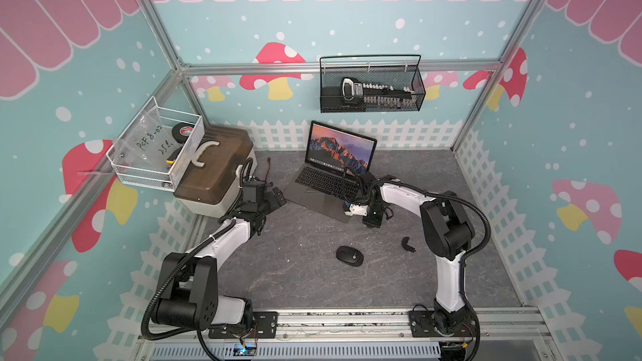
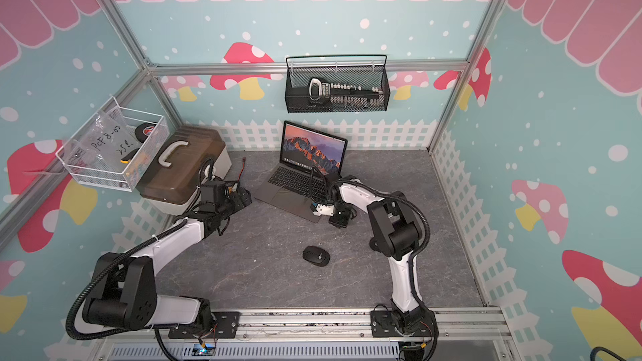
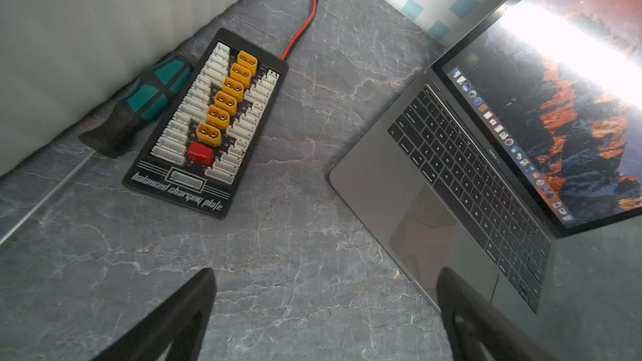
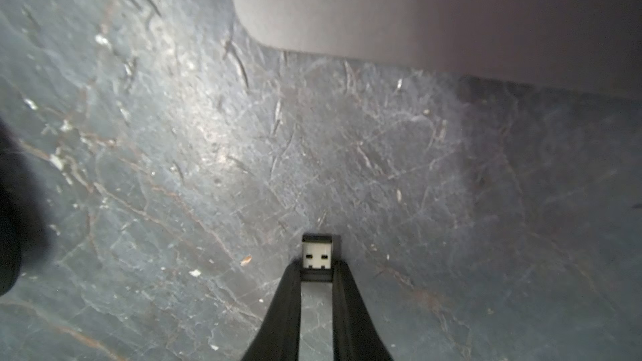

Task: Insert the wireless mouse receiver into the laptop
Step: Pick up the USB plug at the center of the board, then insert the USB plug into the USB port.

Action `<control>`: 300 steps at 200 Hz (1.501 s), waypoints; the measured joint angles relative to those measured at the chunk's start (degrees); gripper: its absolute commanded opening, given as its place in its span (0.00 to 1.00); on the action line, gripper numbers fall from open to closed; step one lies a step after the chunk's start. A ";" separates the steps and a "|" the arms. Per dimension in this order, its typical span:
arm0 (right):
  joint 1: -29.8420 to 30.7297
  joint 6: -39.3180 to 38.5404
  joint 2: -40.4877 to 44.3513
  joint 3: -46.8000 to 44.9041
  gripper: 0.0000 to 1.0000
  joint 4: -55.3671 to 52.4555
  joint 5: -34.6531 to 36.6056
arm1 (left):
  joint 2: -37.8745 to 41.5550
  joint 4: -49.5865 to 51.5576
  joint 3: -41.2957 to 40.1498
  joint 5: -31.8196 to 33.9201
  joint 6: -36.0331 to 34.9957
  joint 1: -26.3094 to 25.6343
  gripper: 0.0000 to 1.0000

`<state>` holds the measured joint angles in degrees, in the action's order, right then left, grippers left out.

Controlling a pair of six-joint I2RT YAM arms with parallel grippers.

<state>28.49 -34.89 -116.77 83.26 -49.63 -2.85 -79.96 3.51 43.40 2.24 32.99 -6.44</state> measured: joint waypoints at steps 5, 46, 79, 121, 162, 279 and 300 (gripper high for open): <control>0.00 0.09 0.26 -0.39 0.15 0.28 -0.15 | -0.07 0.00 0.00 -0.33 0.02 0.00 0.99; -0.72 0.90 1.51 -1.79 0.14 1.07 -0.79 | -1.42 -0.61 0.04 -3.28 0.85 0.00 0.99; -4.44 1.09 2.21 -0.09 0.13 1.31 0.04 | -7.08 -2.64 3.78 -6.40 3.34 -0.02 0.99; -7.39 0.20 -1.01 8.90 0.13 2.56 1.66 | -19.21 -3.28 17.29 -7.28 4.92 -0.85 0.99; -7.93 -1.18 -8.52 18.14 0.12 3.37 1.68 | -28.20 -1.25 29.46 -4.46 4.28 -2.21 0.99; -7.98 -5.70 -19.58 34.75 0.12 -5.40 2.93 | -43.23 9.25 46.16 1.22 2.58 -1.20 0.99; -7.98 -5.88 -20.31 34.91 0.12 -6.69 3.32 | -44.48 10.25 47.39 1.22 2.58 -1.16 0.99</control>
<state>20.51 -40.77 -137.08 118.17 -56.31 0.47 -124.44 13.76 90.78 3.46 35.57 -7.60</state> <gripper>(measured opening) 0.131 0.993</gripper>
